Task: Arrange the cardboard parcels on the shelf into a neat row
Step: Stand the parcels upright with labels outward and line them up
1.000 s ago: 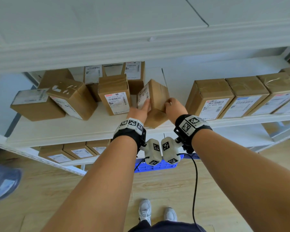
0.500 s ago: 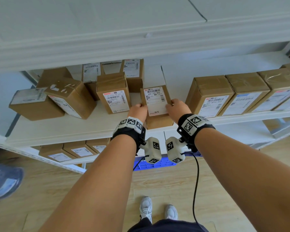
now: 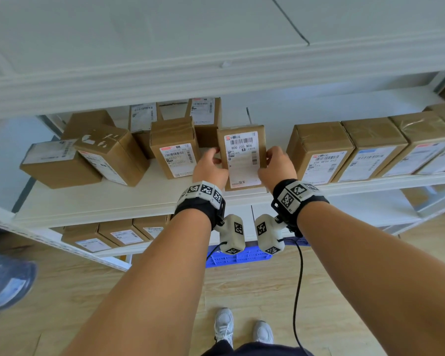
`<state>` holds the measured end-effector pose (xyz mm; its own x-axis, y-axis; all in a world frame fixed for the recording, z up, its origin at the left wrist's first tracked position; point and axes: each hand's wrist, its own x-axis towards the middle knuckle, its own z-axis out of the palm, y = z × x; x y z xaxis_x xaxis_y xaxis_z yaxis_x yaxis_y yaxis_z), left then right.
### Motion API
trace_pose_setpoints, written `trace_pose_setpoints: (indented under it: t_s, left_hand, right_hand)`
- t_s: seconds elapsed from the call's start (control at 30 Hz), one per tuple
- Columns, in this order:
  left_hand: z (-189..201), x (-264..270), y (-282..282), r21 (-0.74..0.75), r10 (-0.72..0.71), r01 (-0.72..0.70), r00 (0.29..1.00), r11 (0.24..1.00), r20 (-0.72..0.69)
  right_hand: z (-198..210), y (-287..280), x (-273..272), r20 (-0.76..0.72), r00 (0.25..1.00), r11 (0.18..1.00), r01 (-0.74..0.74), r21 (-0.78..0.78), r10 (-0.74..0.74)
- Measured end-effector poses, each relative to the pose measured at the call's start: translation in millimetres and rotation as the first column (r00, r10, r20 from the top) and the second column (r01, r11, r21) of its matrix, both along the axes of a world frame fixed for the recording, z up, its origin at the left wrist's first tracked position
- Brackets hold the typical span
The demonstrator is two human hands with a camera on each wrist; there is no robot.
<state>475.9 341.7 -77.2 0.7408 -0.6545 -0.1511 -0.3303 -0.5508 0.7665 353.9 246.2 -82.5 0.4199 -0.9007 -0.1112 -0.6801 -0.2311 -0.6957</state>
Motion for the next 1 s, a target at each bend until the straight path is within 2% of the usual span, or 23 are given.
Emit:
trace_pose_setpoints:
  t_s: [0.07, 0.23, 0.33, 0.43, 0.57, 0.7, 0.83, 1.0]
  left_hand:
    - [-5.3, -2.0, 1.6, -0.020, 0.003, -0.004, 0.999, 1.000, -0.033]
    - [-5.5, -4.9, -2.1, -0.005, 0.056, -0.059, 0.967, 0.998, -0.248]
    - [3.3, -9.5, -3.1, 0.022, 0.115, -0.113, 0.971, 0.993, -0.210]
    - [12.8, -9.0, -4.9, -0.059, 0.159, -0.172, 0.971, 0.983, -0.176]
    - [29.7, -12.7, -11.6, -0.103, 0.095, -0.113, 0.982, 0.988, -0.165]
    - [34.1, -24.1, -16.5, -0.148, 0.070, -0.113, 0.961, 0.983, -0.269]
    - [31.3, -33.8, -17.8, -0.198, 0.065, -0.124, 0.958, 0.972, -0.278]
    - [30.8, -55.1, -26.0, -0.217, 0.007, -0.064, 0.967, 0.974, -0.256]
  right_hand:
    - [-2.3, 2.5, -2.8, -0.002, 1.000, 1.000, 0.009, 0.024, -0.009]
    - [-5.6, 7.4, -7.9, 0.006, 0.999, 0.996, 0.031, 0.087, -0.032]
    - [-1.7, 10.4, -9.9, 0.018, 1.000, 0.998, 0.012, 0.060, -0.013]
    - [10.6, 8.6, -11.1, 0.072, 0.997, 1.000, 0.007, -0.017, -0.006]
    - [32.0, 0.1, -19.6, 0.173, 0.985, 0.995, 0.029, -0.098, -0.011]
    - [46.1, -11.7, -33.1, 0.232, 0.972, 0.976, 0.071, -0.208, -0.021]
    - [49.7, -29.4, -48.7, 0.156, 0.988, 0.939, 0.072, -0.336, -0.020]
    - [45.8, -46.7, -67.0, -0.073, 0.997, 0.971, 0.003, -0.241, -0.021]
